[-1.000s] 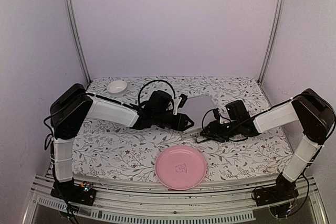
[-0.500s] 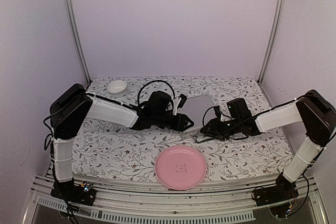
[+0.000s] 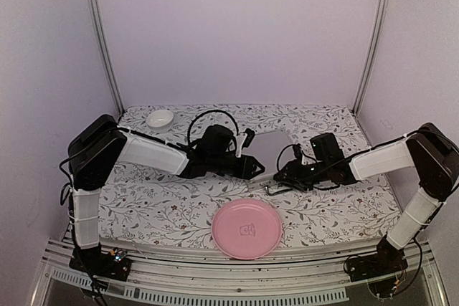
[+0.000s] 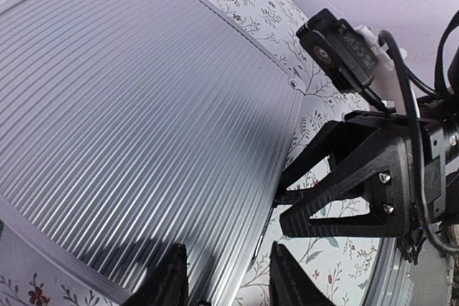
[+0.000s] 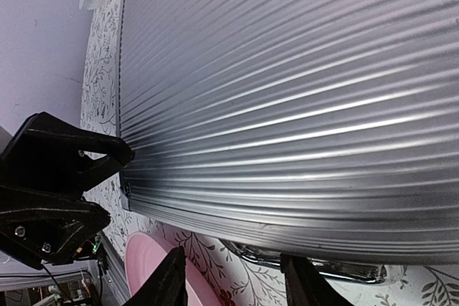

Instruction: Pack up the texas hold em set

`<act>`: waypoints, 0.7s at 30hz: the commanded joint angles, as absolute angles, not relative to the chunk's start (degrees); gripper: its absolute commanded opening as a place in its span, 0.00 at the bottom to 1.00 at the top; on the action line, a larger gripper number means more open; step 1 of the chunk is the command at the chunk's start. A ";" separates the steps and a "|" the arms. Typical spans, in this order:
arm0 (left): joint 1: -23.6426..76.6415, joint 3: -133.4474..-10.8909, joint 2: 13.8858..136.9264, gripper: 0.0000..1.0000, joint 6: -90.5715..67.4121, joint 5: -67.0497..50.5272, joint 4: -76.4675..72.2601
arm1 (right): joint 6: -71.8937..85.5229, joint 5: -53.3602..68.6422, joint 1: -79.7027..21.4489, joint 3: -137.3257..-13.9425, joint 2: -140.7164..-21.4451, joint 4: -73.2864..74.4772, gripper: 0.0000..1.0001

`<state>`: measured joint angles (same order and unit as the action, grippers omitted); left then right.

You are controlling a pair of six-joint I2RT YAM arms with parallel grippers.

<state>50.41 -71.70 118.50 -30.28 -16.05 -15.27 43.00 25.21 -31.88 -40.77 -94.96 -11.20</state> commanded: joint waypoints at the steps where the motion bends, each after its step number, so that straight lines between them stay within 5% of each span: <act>1: 51.19 -69.08 119.68 0.40 -31.37 -16.42 -8.09 | 44.57 25.49 -32.17 -41.01 -91.77 -15.71 0.46; 21: 51.16 -66.45 117.05 0.41 -31.46 -16.64 -11.64 | 43.90 23.17 -32.17 -39.68 -87.88 -14.52 0.47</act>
